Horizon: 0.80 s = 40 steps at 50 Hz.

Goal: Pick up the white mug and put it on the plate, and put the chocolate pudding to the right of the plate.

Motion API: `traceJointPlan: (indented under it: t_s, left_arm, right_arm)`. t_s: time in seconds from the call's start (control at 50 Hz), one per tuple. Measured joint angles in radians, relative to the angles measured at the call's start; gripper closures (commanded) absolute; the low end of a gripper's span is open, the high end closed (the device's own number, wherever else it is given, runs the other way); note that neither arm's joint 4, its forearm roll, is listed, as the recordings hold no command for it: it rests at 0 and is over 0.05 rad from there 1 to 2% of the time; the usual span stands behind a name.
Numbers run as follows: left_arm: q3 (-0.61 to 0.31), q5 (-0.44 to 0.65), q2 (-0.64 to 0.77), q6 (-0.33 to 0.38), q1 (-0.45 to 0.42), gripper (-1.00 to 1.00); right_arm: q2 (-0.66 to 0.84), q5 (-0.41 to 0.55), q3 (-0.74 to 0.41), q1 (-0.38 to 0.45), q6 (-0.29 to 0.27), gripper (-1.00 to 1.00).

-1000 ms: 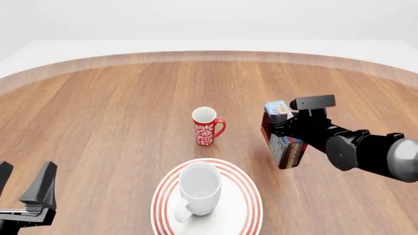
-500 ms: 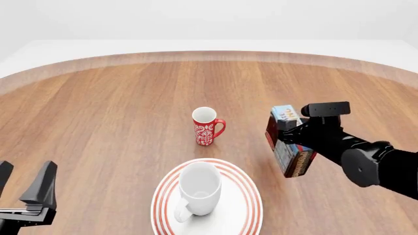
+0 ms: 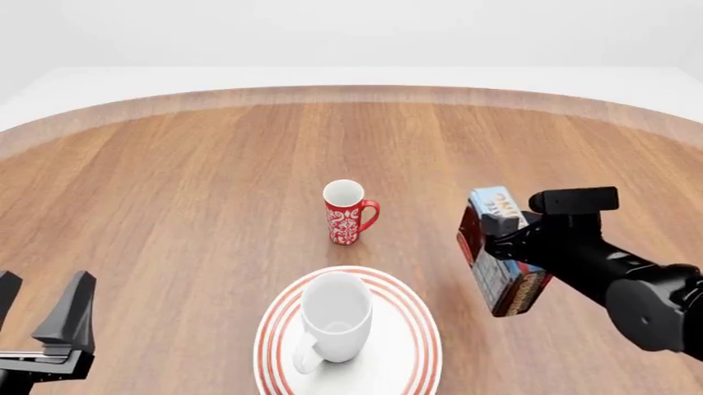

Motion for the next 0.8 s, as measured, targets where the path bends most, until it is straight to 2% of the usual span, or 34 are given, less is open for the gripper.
traceJointPlan:
  t_s: [0.8]
  left_arm:
    - [0.000,0.000,0.000,0.000,0.000,-1.00]
  right_arm:
    - [-0.161,0.039,0.150,-0.022,0.003,1.00]
